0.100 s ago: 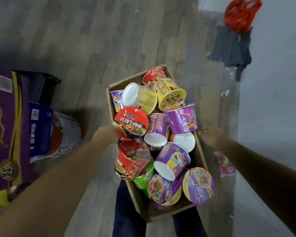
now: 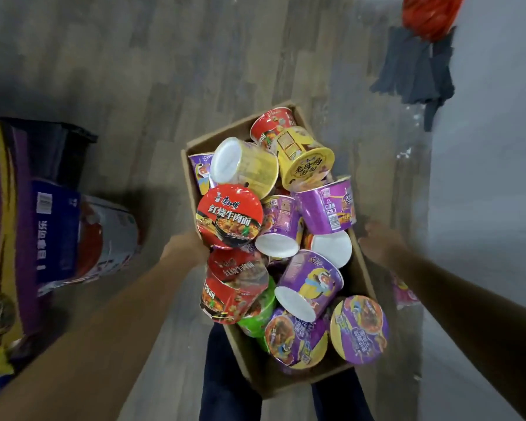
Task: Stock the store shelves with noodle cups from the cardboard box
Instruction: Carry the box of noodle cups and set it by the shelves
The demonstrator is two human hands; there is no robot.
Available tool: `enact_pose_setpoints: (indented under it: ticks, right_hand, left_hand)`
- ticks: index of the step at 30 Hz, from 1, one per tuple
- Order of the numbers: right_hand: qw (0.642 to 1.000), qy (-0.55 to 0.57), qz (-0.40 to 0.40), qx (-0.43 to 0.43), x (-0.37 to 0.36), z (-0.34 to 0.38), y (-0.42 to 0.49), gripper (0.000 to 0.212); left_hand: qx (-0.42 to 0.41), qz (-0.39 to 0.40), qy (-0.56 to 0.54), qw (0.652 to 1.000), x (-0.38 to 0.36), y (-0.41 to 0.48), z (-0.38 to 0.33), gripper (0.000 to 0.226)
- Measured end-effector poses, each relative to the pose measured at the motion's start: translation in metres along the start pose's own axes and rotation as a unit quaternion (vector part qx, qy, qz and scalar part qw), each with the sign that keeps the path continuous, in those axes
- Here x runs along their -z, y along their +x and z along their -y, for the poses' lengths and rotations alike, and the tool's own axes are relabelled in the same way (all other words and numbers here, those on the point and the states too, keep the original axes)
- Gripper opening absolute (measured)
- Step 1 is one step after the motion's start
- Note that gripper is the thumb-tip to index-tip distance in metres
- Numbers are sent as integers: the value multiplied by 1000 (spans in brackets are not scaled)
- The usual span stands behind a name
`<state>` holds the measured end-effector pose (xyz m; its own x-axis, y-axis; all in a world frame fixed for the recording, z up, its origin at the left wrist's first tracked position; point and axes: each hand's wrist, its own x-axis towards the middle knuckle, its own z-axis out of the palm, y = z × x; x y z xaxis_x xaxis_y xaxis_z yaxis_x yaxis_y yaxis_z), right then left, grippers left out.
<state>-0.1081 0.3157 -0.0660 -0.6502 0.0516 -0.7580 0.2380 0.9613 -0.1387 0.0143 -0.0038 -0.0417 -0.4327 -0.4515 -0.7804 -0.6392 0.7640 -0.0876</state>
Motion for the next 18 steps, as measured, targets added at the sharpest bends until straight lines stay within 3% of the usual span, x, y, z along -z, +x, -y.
enact_pose_setpoints:
  ticks: [2, 7, 13, 18]
  right_hand:
    - [999, -34, 3, 5, -19, -13, 22, 36]
    - [1000, 0, -3, 4, -42, -14, 48, 29]
    - [1000, -3, -4, 15, -49, -6, 61, 26]
    - [998, 65, -3, -13, -53, -8, 70, 29]
  left_hand:
    - [31, 15, -32, 999, -21, 13, 4, 35]
    - [73, -3, -130, 989, -46, 42, 8, 37]
    - [34, -14, -101, 994, -42, 65, 8, 37]
    - [117, -58, -214, 968, -49, 79, 10, 33]
